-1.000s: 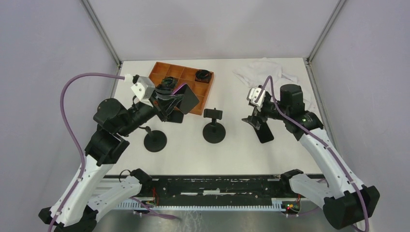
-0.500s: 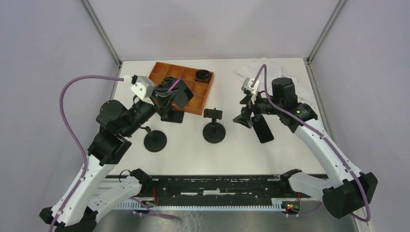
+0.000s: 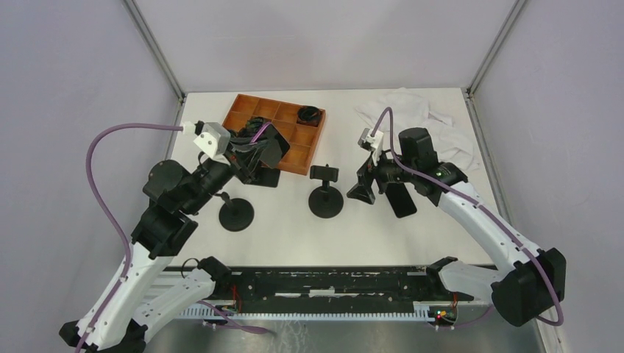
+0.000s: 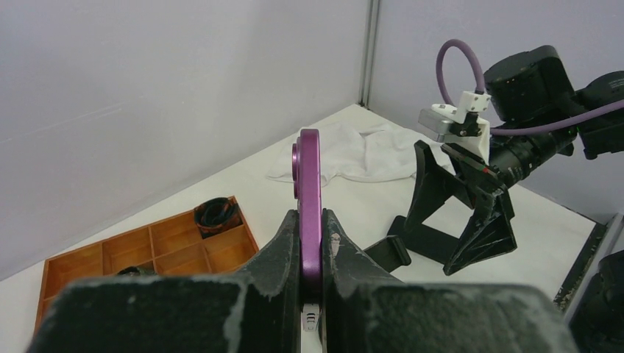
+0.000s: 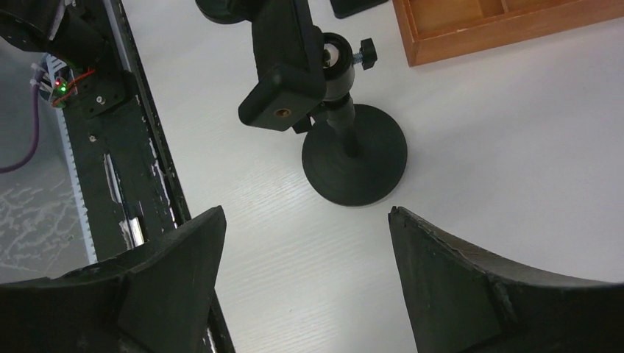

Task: Place the phone on the phone stand
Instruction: Adjust the phone stand at the center of the board.

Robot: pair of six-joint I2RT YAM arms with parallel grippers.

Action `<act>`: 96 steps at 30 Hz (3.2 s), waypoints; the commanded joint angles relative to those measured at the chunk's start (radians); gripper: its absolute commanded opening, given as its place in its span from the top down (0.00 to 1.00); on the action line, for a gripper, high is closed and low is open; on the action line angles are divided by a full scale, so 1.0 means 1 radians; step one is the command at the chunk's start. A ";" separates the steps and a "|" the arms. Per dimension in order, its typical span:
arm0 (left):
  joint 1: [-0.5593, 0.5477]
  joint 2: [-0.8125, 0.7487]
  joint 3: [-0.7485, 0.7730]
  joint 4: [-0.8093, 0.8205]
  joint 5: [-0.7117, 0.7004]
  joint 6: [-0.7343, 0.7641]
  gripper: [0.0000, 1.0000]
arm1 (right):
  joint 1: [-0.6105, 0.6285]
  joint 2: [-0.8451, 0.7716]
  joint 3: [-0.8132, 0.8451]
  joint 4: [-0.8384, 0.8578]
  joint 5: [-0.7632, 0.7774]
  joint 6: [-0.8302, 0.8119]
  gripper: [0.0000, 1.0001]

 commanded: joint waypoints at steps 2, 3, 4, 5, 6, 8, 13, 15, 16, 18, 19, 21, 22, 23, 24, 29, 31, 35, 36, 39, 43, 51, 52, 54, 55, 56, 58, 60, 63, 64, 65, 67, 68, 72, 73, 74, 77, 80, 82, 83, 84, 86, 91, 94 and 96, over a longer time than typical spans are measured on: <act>0.006 -0.026 0.016 0.076 -0.013 0.015 0.98 | 0.015 0.019 0.002 0.118 -0.025 0.136 0.14; 0.006 -0.027 0.019 0.075 -0.012 0.015 0.98 | 0.019 0.027 0.002 0.127 -0.032 0.154 0.15; 0.006 -0.028 0.020 0.073 -0.012 -0.005 0.98 | 0.022 0.035 0.004 0.136 -0.042 0.166 0.16; 0.006 -0.030 0.021 0.073 -0.011 -0.015 0.98 | 0.026 0.039 0.009 0.141 -0.046 0.175 0.15; 0.006 -0.032 0.019 0.073 -0.011 -0.019 0.98 | 0.033 0.045 0.015 0.145 -0.050 0.182 0.15; 0.006 -0.037 0.017 0.073 -0.009 -0.025 0.98 | 0.046 0.057 0.036 0.153 -0.070 0.185 0.15; 0.006 -0.039 0.020 0.074 -0.002 -0.036 0.98 | 0.069 0.103 0.085 0.169 -0.029 0.250 0.15; 0.006 -0.038 0.023 0.073 0.002 -0.039 0.98 | 0.070 0.132 0.100 0.175 -0.014 0.262 0.15; 0.006 -0.038 0.025 0.071 0.002 -0.040 0.98 | 0.072 0.147 0.108 0.181 -0.020 0.268 0.18; 0.006 -0.039 0.029 0.064 0.004 -0.044 0.98 | 0.071 0.168 0.125 0.185 -0.042 0.275 0.24; 0.006 -0.040 0.031 0.062 0.005 -0.043 0.98 | 0.071 0.175 0.134 0.189 -0.046 0.275 0.28; 0.006 -0.044 0.031 0.053 0.005 -0.044 0.98 | 0.072 0.181 0.151 0.190 -0.050 0.273 0.32; 0.006 -0.046 0.030 0.050 0.005 -0.043 0.98 | 0.072 0.183 0.156 0.194 -0.055 0.273 0.35; 0.006 -0.049 0.030 0.046 0.005 -0.043 0.98 | 0.070 0.184 0.160 0.198 -0.061 0.273 0.37; 0.006 -0.049 0.029 0.045 0.005 -0.042 0.98 | 0.071 0.189 0.170 0.197 -0.067 0.270 0.40; 0.006 -0.048 0.028 0.037 0.016 -0.041 0.98 | 0.069 0.225 0.232 0.133 -0.066 0.195 0.56; 0.006 -0.051 0.028 0.034 0.020 -0.039 0.98 | 0.070 0.237 0.251 0.108 -0.065 0.151 0.61; 0.006 -0.060 0.025 0.026 0.025 -0.037 0.98 | 0.060 0.265 0.293 0.065 -0.094 0.098 0.66; 0.006 -0.061 0.024 0.025 0.026 -0.036 0.98 | 0.054 0.277 0.310 0.050 -0.107 0.075 0.67; 0.006 -0.062 0.025 0.017 0.030 -0.034 0.98 | 0.028 0.323 0.367 -0.009 -0.143 0.004 0.69; 0.006 -0.066 0.028 0.011 0.035 -0.031 0.98 | -0.002 0.390 0.434 -0.096 -0.202 -0.090 0.70; 0.006 -0.075 0.026 0.001 0.041 -0.030 0.98 | -0.014 0.442 0.520 -0.178 -0.190 -0.180 0.64; 0.006 -0.076 0.025 0.001 0.043 -0.031 0.98 | -0.015 0.440 0.520 -0.180 -0.186 -0.181 0.63; 0.006 -0.076 0.023 0.004 0.045 -0.033 0.98 | -0.015 0.435 0.519 -0.183 -0.176 -0.184 0.57; 0.006 -0.077 0.021 0.005 0.046 -0.035 0.98 | -0.015 0.431 0.518 -0.183 -0.171 -0.186 0.55; 0.006 -0.077 0.020 0.007 0.047 -0.036 0.98 | -0.016 0.426 0.517 -0.183 -0.168 -0.187 0.52; 0.006 -0.077 0.019 0.008 0.050 -0.039 0.98 | -0.019 0.412 0.517 -0.182 -0.159 -0.190 0.46; 0.006 -0.080 0.017 0.010 0.052 -0.041 0.98 | -0.023 0.396 0.516 -0.182 -0.145 -0.195 0.39; 0.006 -0.086 0.016 0.016 0.056 -0.051 0.98 | -0.026 0.362 0.508 -0.186 -0.096 -0.209 0.25; 0.006 -0.090 0.014 0.019 0.062 -0.057 0.98 | -0.026 0.344 0.503 -0.184 -0.073 -0.214 0.21; 0.006 -0.093 0.013 0.023 0.069 -0.063 0.98 | -0.027 0.325 0.496 -0.183 -0.055 -0.220 0.18; 0.007 -0.099 0.009 0.031 0.080 -0.076 0.98 | -0.029 0.292 0.479 -0.173 -0.024 -0.228 0.14; 0.006 -0.101 0.008 0.033 0.084 -0.082 0.98 | -0.034 0.277 0.471 -0.168 -0.018 -0.232 0.13; 0.006 -0.105 0.003 0.037 0.101 -0.096 0.98 | -0.047 0.222 0.448 -0.159 0.003 -0.246 0.11; 0.006 -0.106 0.002 0.039 0.104 -0.099 0.98 | -0.048 0.206 0.443 -0.154 0.010 -0.251 0.10; 0.006 -0.103 0.001 0.039 0.108 -0.101 0.98 | -0.049 0.190 0.436 -0.151 0.019 -0.258 0.10; 0.006 -0.104 -0.006 0.041 0.119 -0.112 0.98 | -0.048 0.145 0.401 -0.129 0.041 -0.269 0.10; 0.006 -0.106 -0.017 0.050 0.125 -0.126 0.98 | -0.049 0.102 0.344 -0.090 0.045 -0.265 0.11; 0.006 -0.108 -0.025 0.057 0.129 -0.135 0.98 | -0.048 0.079 0.306 -0.064 0.046 -0.252 0.13; 0.006 -0.109 -0.029 0.060 0.130 -0.138 0.98 | -0.047 0.072 0.293 -0.052 0.048 -0.244 0.14; 0.006 -0.110 -0.033 0.062 0.132 -0.143 0.98 | -0.041 0.066 0.282 -0.045 0.056 -0.239 0.15; 0.006 -0.111 -0.041 0.069 0.133 -0.150 0.98 | -0.023 0.059 0.266 -0.033 0.091 -0.226 0.17; 0.006 -0.104 -0.052 0.083 0.133 -0.166 0.98 | 0.062 0.060 0.241 -0.002 0.204 -0.177 0.19; 0.006 -0.101 -0.053 0.091 0.131 -0.176 0.98 | 0.097 0.068 0.232 0.024 0.260 -0.134 0.21; 0.006 -0.096 -0.055 0.095 0.131 -0.180 0.98 | 0.116 0.077 0.234 0.037 0.267 -0.096 0.23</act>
